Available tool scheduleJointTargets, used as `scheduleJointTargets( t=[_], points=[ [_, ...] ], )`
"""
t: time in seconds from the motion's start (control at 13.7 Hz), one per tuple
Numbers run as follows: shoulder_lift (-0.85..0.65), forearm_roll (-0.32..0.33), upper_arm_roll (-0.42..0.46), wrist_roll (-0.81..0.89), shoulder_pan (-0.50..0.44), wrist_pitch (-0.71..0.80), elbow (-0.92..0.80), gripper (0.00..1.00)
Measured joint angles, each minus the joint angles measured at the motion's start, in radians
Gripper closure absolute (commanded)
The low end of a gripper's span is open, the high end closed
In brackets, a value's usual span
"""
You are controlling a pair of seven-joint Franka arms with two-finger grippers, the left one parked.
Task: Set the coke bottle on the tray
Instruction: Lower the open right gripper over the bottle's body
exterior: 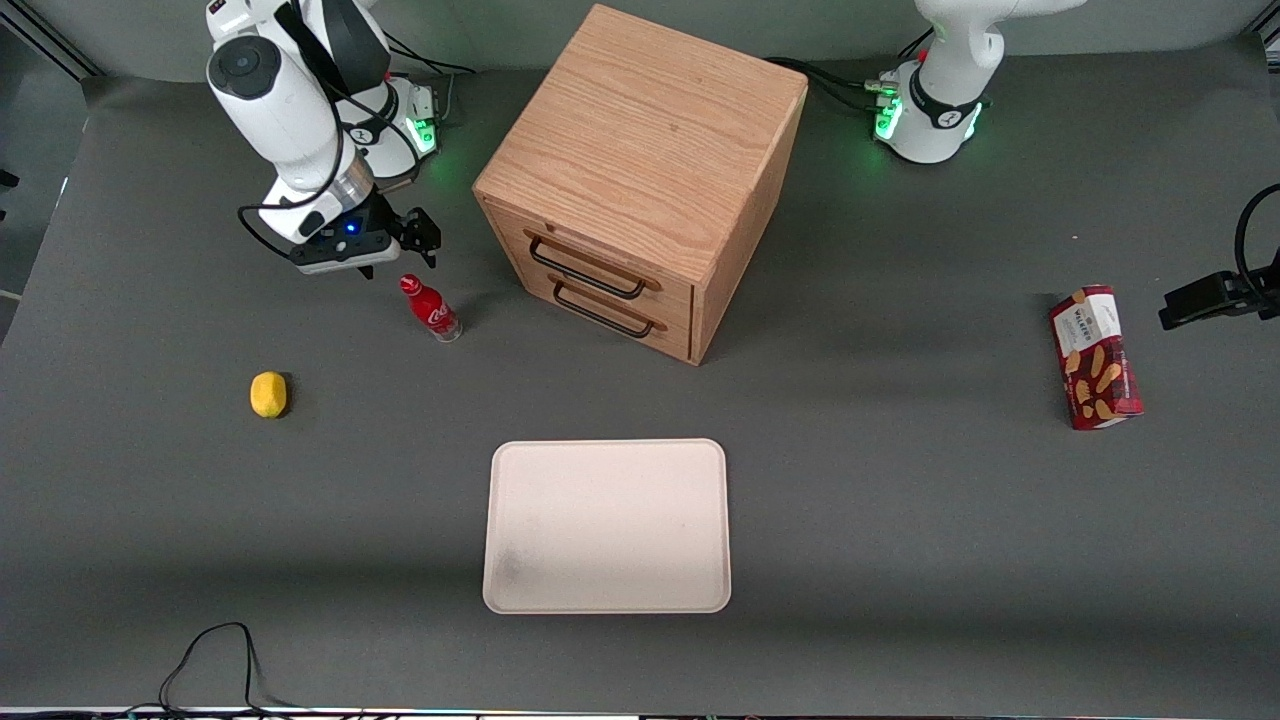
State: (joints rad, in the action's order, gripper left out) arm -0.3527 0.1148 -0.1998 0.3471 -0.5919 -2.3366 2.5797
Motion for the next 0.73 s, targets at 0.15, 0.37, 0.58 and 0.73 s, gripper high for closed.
scheduleJointTargets(
  t=[0.15, 0.37, 0.58, 0.73],
  points=[
    [0.022, 0.002, -0.002, 0.0, 0.008, -0.043, 0.014, 0.0],
    [0.054, 0.003, -0.003, 0.0, 0.012, -0.098, 0.037, 0.0],
    [0.078, 0.003, -0.003, 0.0, 0.013, -0.145, 0.06, 0.0],
    [0.092, 0.003, -0.003, 0.0, 0.013, -0.177, 0.078, 0.0]
  ],
)
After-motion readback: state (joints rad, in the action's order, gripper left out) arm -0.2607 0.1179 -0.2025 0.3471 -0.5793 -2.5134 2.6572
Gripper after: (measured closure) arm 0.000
